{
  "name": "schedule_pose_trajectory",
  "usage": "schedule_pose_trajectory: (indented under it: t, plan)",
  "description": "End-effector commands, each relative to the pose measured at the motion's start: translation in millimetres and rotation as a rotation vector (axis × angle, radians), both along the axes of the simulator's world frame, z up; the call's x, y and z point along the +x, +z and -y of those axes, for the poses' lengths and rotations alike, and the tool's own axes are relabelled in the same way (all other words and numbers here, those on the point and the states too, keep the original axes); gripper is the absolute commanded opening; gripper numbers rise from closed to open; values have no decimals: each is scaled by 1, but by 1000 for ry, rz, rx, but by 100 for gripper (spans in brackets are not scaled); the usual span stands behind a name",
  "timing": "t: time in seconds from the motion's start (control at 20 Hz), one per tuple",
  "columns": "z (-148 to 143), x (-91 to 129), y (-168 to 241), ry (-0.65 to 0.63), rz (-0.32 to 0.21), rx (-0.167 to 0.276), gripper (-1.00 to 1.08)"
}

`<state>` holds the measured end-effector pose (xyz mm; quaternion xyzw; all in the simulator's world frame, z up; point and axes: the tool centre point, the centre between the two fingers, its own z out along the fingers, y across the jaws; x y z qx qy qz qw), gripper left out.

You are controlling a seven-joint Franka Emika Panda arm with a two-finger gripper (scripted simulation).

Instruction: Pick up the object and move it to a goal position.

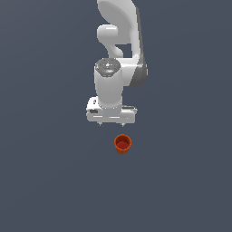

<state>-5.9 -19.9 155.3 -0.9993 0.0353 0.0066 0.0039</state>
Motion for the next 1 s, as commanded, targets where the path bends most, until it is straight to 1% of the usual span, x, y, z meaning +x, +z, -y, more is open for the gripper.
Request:
schedule_pose_trajectory:
  t: [0.0, 0.3, 0.6, 0.95]
  plan:
    - [0, 0, 0, 0, 0, 0, 28]
    - [6, 2, 2, 13, 1, -11, 28]
    - [6, 2, 2, 14, 1, -11, 28]
    - [3, 10, -5, 79, 12, -18, 28]
